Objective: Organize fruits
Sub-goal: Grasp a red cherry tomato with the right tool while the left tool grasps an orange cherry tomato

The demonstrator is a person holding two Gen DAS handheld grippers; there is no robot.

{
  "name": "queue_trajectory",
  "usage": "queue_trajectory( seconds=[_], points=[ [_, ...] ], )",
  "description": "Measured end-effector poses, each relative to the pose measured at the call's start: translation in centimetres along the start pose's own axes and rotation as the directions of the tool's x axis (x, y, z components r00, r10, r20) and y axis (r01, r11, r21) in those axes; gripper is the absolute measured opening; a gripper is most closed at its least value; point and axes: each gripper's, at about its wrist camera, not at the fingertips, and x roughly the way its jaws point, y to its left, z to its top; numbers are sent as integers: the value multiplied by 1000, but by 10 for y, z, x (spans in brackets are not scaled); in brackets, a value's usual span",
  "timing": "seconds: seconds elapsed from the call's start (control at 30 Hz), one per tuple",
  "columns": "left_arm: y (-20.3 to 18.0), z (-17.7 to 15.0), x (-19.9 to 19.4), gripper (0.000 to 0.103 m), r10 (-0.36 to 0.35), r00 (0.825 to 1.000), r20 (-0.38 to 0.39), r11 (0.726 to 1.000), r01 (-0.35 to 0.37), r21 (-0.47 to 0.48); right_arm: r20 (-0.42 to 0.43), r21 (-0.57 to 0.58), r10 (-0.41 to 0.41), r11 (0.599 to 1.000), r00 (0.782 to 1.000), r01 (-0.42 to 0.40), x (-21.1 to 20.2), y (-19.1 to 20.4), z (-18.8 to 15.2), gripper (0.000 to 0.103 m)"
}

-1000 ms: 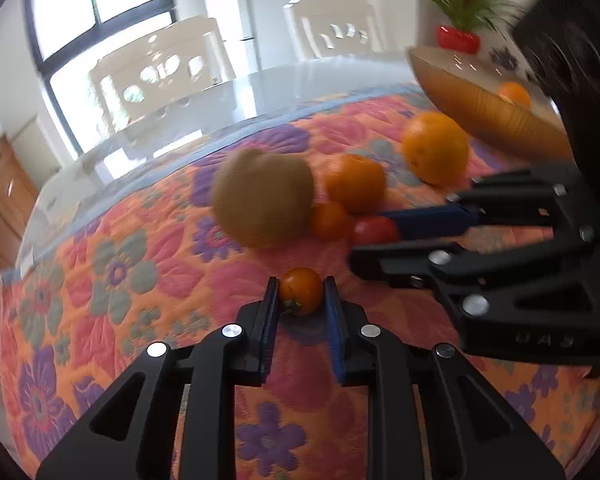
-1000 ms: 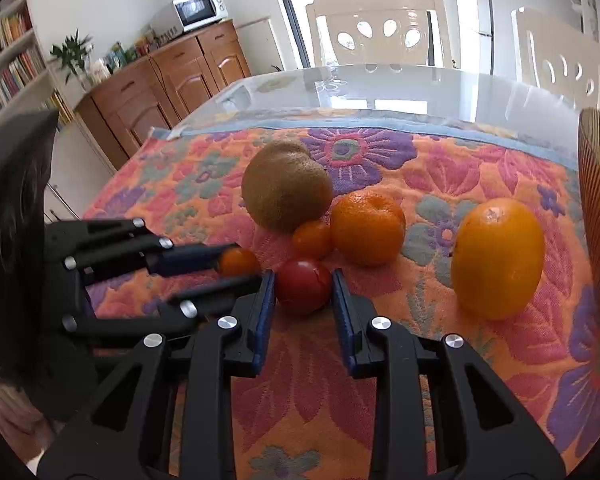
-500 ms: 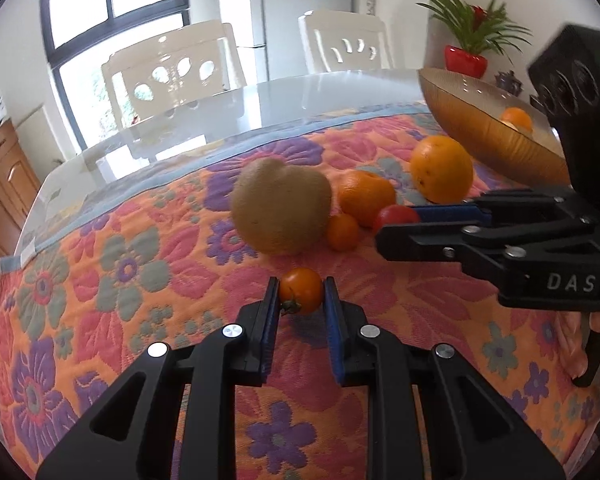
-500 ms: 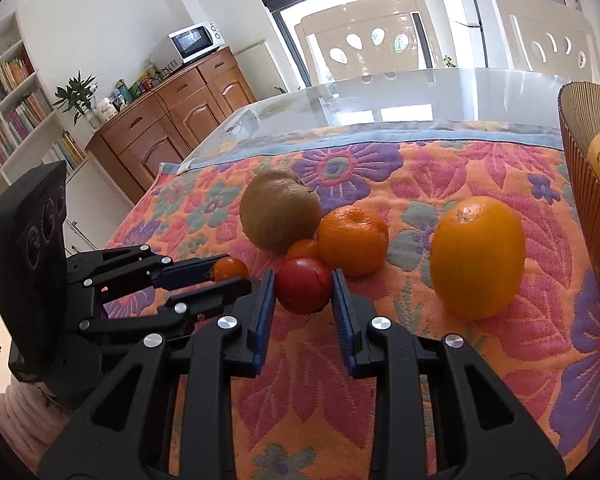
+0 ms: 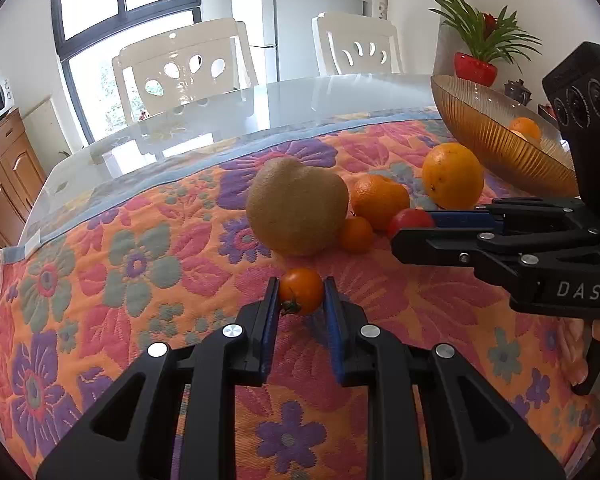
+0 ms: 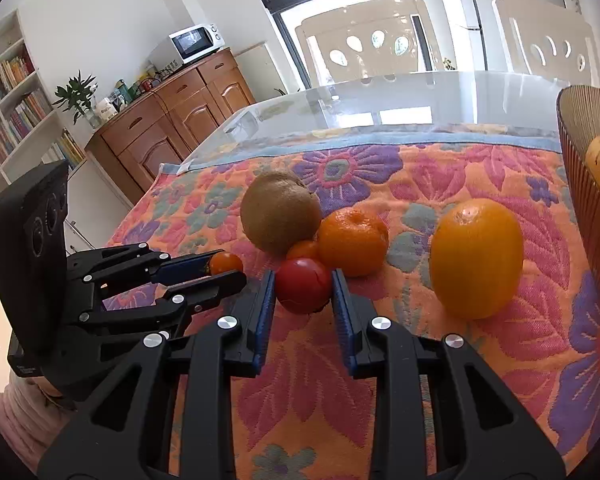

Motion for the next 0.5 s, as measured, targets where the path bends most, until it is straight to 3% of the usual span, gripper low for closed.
queue_trajectory(
  seconds=[0.37,0.5],
  points=[
    [12,1,4,20,27,1000,-16,998,-28,-61,-15,28,15,1000,1000,-15,1,-7,1,29],
    [14,1,4,20,49,999,-19,996,-51,-72,15,20,-4,1000,1000,4,-6,-6,3,29]
  ],
)
